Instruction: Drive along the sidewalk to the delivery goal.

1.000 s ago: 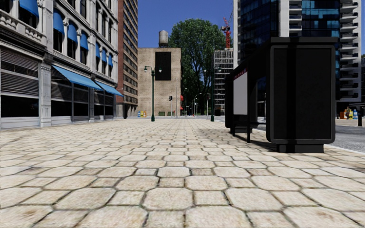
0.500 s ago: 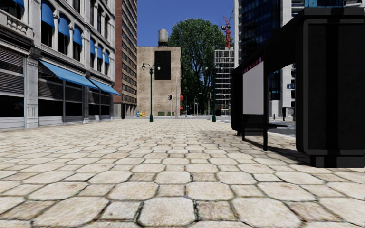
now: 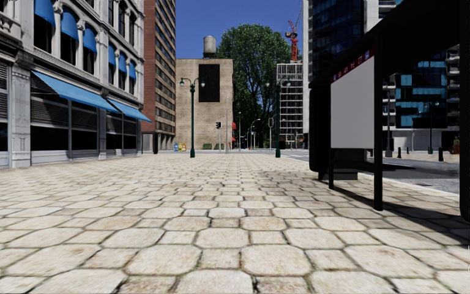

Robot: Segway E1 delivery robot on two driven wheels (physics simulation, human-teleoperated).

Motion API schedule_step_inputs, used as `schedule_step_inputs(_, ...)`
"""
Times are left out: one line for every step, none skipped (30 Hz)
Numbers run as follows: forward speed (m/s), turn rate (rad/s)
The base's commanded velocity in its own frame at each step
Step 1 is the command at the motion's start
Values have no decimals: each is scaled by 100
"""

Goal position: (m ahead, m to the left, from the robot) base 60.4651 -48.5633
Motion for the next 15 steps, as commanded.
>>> schedule_step_inputs(200, 0)
schedule_step_inputs(200, 0)
schedule_step_inputs(200, 0)
schedule_step_inputs(200, 0)
schedule_step_inputs(200, 0)
schedule_step_inputs(200, 0)
schedule_step_inputs(200, 0)
schedule_step_inputs(200, 0)
schedule_step_inputs(200, 0)
schedule_step_inputs(200, 0)
schedule_step_inputs(200, 0)
schedule_step_inputs(200, 0)
schedule_step_inputs(200, 0)
schedule_step_inputs(200, 0)
schedule_step_inputs(200, 0)
